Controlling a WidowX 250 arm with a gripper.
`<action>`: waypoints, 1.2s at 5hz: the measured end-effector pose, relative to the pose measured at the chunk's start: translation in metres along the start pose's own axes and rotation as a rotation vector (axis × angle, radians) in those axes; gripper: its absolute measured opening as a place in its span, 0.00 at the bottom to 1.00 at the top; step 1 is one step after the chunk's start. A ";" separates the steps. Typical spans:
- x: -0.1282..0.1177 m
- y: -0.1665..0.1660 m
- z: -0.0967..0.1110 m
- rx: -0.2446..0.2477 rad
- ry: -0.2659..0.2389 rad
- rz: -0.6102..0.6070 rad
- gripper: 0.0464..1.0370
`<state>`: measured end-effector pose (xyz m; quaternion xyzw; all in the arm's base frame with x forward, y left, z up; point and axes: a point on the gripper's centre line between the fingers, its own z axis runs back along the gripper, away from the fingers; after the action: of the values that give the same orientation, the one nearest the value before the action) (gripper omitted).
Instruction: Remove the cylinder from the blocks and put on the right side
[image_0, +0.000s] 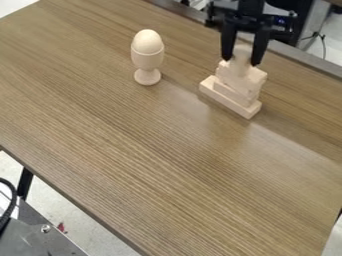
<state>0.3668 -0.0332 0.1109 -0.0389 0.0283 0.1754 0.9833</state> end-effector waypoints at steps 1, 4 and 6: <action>0.001 -0.031 0.026 -0.045 -0.053 -0.062 0.44; -0.026 -0.078 -0.038 0.051 0.052 -0.237 0.44; -0.031 -0.078 -0.065 0.079 0.056 -0.270 0.49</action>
<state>0.3617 -0.1224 0.0535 -0.0085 0.0573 0.0391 0.9976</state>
